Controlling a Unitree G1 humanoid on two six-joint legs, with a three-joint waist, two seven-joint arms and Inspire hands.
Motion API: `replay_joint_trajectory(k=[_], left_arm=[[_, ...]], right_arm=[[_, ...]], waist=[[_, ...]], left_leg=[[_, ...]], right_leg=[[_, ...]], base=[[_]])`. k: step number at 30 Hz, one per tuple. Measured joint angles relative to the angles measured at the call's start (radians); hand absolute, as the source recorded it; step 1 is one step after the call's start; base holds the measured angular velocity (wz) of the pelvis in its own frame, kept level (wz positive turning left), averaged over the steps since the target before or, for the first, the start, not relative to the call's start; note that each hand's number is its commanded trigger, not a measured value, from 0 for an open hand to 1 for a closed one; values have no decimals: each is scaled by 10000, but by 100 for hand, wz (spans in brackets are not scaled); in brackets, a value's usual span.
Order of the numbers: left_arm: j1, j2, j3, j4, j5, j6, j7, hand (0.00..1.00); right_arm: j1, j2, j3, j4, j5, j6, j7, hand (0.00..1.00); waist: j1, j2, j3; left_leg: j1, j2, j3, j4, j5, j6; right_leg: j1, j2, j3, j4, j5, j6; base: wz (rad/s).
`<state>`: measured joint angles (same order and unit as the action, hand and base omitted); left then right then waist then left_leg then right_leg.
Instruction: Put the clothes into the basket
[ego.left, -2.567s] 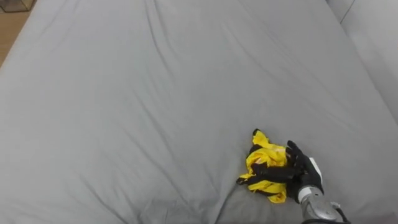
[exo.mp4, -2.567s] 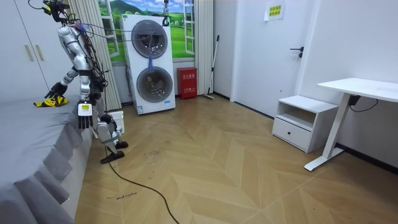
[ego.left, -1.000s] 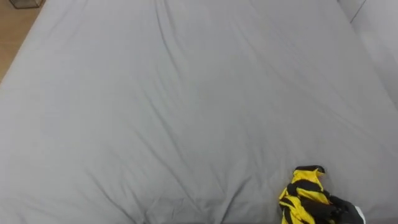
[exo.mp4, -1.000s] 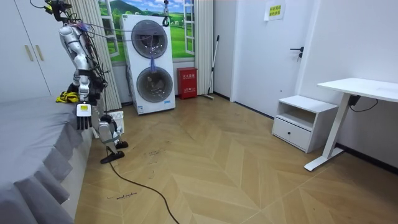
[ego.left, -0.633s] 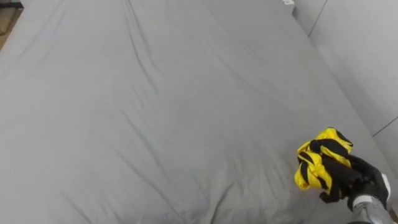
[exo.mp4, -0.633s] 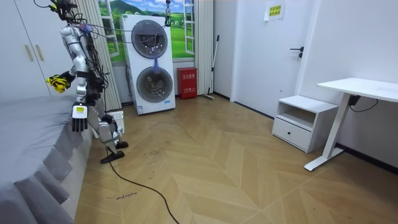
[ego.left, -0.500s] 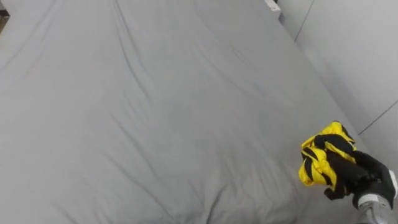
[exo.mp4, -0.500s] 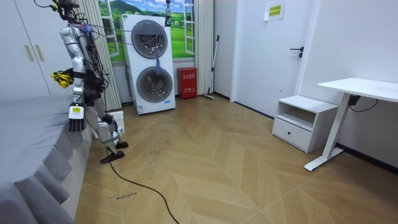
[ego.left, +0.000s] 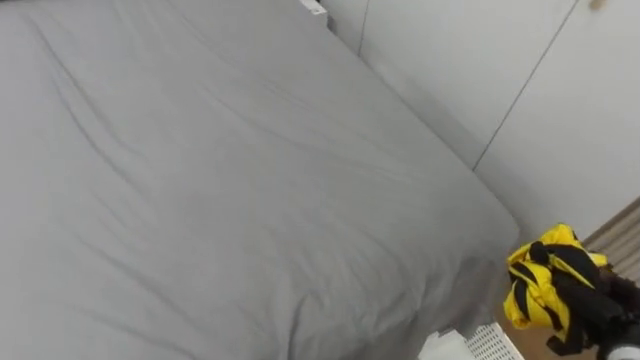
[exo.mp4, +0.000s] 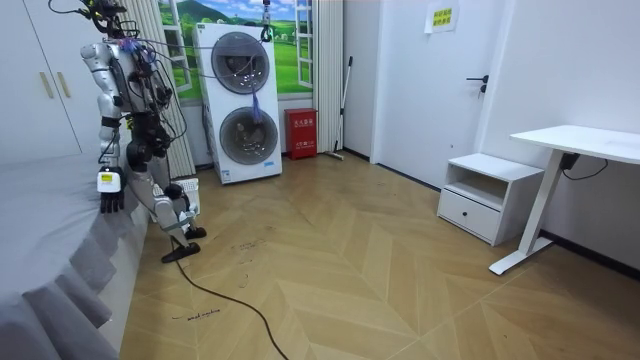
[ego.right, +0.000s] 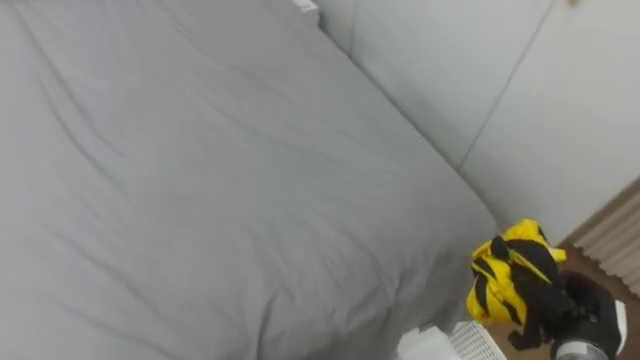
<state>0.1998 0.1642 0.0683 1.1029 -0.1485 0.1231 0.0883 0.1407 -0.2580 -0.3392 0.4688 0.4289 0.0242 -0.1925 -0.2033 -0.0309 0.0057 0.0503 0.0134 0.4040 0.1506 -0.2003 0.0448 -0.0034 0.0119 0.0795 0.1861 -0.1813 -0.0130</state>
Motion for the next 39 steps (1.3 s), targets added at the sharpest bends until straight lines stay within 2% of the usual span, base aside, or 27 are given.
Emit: replay_joint_trajectory(k=[1, 3, 8, 10, 12, 14, 17, 20, 22, 26, 31, 32, 33, 34, 39], left_arm=[[58, 0, -2, 0, -9, 7, -1, 0], [108, 0, -13, -4, -11, 7, 16, 0], [98, 0, -481, -24, -388, 20, -6, 0], [78, -9, -738, 19, -578, 17, -80, 0], [-10, -61, -744, 48, -590, 5, -168, 0], [-243, -81, -826, 92, -582, -7, -242, 0], [-627, -77, -999, 203, -579, -83, -345, 0], [-991, 27, -1173, 193, -717, -161, -371, 0], [-1248, 68, -1335, 182, -1099, -404, -371, 0], [-1605, 120, -1746, 161, -1590, -844, -368, 0], [-1880, 202, -2247, 115, -1755, -1075, -333, 0], [-1884, 195, -2338, 52, -1756, -1103, -315, 0], [-1884, 193, -2363, 36, -1756, -1110, -315, 0], [-1887, 196, -2378, -31, -1756, -1148, -287, 0], [-1936, 198, -2524, -156, -1944, -1297, -78, 0]], right_arm=[[14, 3, -8, 199, 118, 0, 76, 100], [10, 5, -116, 543, 243, 5, 97, 100], [-185, -37, -366, 1022, 464, 17, 8, 100], [-433, -59, -404, 1266, 549, 4, -6, 100], [-855, -160, -479, 1628, 459, -11, -76, 100], [-1499, -495, -460, 2317, 613, -48, -110, 100], [-2216, -754, -453, 2997, 939, -77, -193, 100], [-2970, -841, -325, 3658, 937, -272, -382, 100], [-3555, -916, -322, 4308, 1267, -425, -486, 100], [-4122, -1217, 47, 5026, 1647, -611, -950, 100], [-4399, -1361, 146, 5242, 2229, -711, -1253, 100], [-4492, -1436, 142, 5441, 2363, -769, -1273, 95], [-4527, -1473, 142, 5508, 2375, -771, -1314, 42], [-4590, -1552, 143, 5585, 2393, -783, -1358, 0], [-4747, -1801, 146, 5842, 2828, -914, -1521, 0]], waist=[[-128, 25, -3], [-149, 89, -11], [-222, 496, -46], [-399, 777, -30], [-403, 1063, -15], [-430, 1375, 7], [-380, 1479, 40], [-348, 1521, 80], [-266, 1502, 93], [156, 1536, 105], [228, 1581, 106], [231, 1562, 120], [231, 1561, 120], [241, 1555, 124], [273, 1472, 181]], left_leg=[[-13, 0, 28, -1, 0, 1], [-53, 0, 52, -8, -6, 3], [-510, 39, 284, 66, -13, 22], [-939, 68, 352, 230, -36, 60], [-1370, 94, 500, 394, -55, 91], [-1987, 57, 589, 518, -8, 179], [-2699, -108, 638, 652, 110, 304], [-3487, -95, 634, 979, 161, 380], [-4127, -107, 613, 1188, 246, 445], [-4812, -128, 560, 1224, 427, 467], [-5478, -185, 267, 1188, 622, 445], [-5537, -207, 252, 1188, 625, 444], [-5563, -215, 244, 1188, 624, 444], [-5641, -222, 246, 1184, 624, 443], [-5798, -230, 261, 1172, 624, 443]], right_leg=[[-13, 2, 17, 1, 0, 0], [-94, 29, 166, 6, 0, 1], [-667, 79, 439, 62, 112, 40], [-1142, 86, 488, 343, 126, 43], [-1679, 90, 539, 616, 124, 55], [-2511, 52, 592, 1160, 65, 106], [-3508, -119, 605, 1920, -255, 146], [-4365, -171, 571, 2337, -272, 145], [-5052, -283, 519, 2720, -306, 133], [-5790, -308, 474, 2941, -277, 96], [-6407, -424, 153, 3055, -285, 3], [-6492, -446, 141, 3120, -330, -14], [-6521, -451, 138, 3139, -351, -14], [-6606, -451, 147, 3146, -360, -20], [-6771, -445, 162, 3118, -375, -27]], base=[[-4], [-10], [-16], [-15], [-21], [-8], [4], [11], [15], [8], [24], [14], [6], [0], [0]])
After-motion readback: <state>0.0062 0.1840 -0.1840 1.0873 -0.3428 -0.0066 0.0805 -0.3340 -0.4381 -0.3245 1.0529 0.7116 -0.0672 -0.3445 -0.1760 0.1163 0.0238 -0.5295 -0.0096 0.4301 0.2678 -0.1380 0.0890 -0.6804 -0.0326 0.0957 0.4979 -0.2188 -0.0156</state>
